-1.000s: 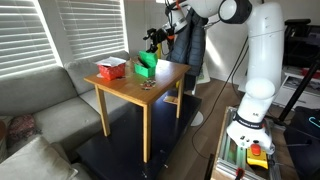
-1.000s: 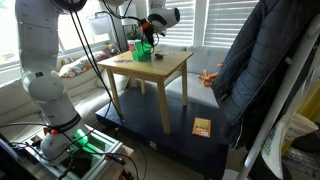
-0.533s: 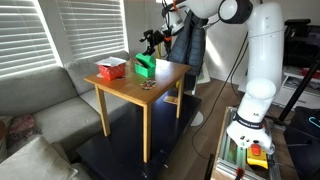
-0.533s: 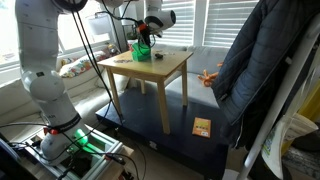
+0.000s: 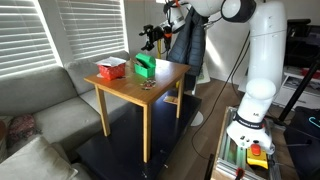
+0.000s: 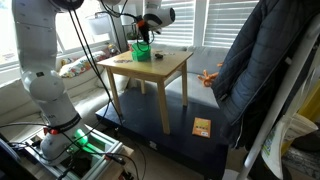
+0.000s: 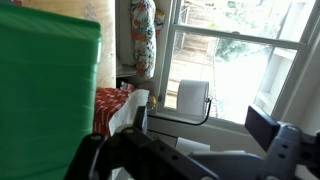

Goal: Close the lid of the green storage box

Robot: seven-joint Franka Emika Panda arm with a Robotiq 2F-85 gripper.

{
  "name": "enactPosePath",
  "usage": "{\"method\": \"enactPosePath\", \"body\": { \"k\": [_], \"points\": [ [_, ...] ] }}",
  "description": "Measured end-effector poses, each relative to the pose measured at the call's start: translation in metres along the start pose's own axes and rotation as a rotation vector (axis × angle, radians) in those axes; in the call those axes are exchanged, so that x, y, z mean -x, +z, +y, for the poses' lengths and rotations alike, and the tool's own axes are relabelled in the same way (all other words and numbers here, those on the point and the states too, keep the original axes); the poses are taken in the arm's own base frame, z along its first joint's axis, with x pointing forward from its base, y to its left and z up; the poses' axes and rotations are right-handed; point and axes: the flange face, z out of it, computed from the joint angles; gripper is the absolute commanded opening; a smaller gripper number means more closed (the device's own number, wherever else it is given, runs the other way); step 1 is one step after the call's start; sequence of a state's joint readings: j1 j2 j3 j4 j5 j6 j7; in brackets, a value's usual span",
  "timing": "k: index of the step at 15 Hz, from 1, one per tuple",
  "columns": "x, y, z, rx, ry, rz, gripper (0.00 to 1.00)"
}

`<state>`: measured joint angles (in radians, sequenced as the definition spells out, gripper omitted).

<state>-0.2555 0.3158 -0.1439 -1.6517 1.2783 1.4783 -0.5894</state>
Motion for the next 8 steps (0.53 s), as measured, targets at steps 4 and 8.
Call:
{"method": "enactPosePath", "body": {
  "k": [4,8],
  "points": [
    [0.009,-0.030,-0.025,0.040,-0.034,0.035,1.00],
    [0.040,-0.074,-0.036,0.209,-0.047,0.015,1.00]
  ]
}}
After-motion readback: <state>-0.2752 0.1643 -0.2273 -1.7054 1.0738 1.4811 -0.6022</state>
